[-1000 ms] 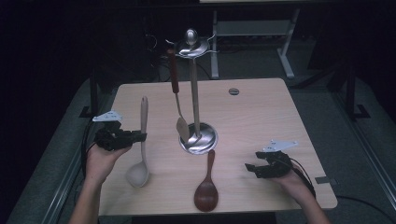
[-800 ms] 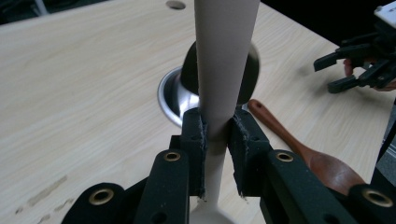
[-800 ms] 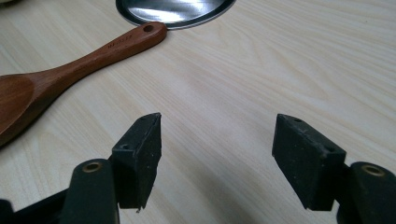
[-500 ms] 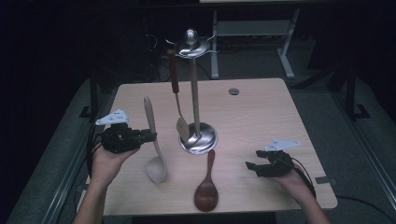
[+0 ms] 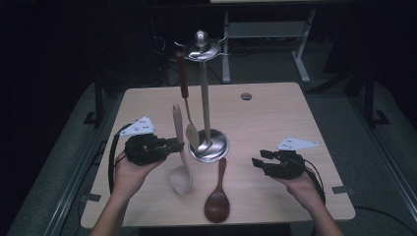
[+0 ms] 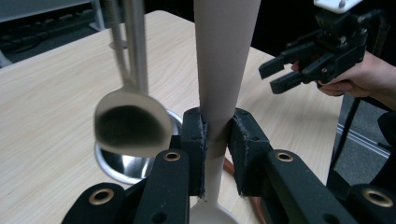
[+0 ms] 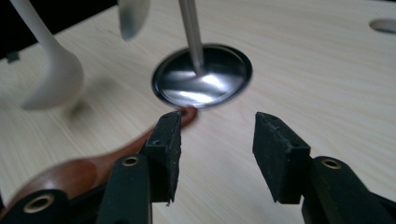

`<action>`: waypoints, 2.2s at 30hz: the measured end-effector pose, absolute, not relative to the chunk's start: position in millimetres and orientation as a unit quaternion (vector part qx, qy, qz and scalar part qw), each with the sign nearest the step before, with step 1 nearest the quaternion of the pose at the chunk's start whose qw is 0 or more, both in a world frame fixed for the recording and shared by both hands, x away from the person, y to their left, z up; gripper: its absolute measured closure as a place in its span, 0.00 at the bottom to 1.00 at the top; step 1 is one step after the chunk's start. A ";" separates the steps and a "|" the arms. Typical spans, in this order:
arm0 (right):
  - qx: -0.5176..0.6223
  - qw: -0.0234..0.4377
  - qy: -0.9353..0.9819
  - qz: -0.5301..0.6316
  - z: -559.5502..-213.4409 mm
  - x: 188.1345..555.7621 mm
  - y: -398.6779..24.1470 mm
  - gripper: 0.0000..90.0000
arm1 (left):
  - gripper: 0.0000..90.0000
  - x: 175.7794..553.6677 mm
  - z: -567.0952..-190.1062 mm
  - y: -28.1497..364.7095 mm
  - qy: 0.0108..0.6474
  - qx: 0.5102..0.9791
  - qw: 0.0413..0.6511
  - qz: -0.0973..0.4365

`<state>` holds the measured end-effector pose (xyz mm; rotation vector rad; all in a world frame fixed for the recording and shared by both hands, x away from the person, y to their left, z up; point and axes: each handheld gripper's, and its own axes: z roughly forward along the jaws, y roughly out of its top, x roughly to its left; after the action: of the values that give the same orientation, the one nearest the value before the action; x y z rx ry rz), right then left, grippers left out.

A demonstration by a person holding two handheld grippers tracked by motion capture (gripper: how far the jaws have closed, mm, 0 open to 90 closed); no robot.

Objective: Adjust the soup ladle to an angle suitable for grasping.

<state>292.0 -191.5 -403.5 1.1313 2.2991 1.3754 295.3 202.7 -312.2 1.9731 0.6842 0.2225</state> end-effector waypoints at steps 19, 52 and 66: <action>0.294 0.066 0.775 0.556 -336.5 296.7 -122.1 0.70 | 0.85 287.9 -322.1 151.6 0.270 0.838 0.463 0.104; 0.268 0.081 0.769 0.575 -320.5 299.6 -62.0 0.84 | 0.85 287.6 -323.0 152.5 0.270 0.834 0.465 0.120; 0.233 0.075 0.781 0.575 -317.0 302.2 -69.1 0.84 | 0.55 290.4 -328.6 175.9 0.252 0.845 0.461 0.100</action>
<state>302.2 -69.1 -317.0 0.7001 2.3430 1.7247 290.4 175.9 -328.6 2.0777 0.6210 0.2462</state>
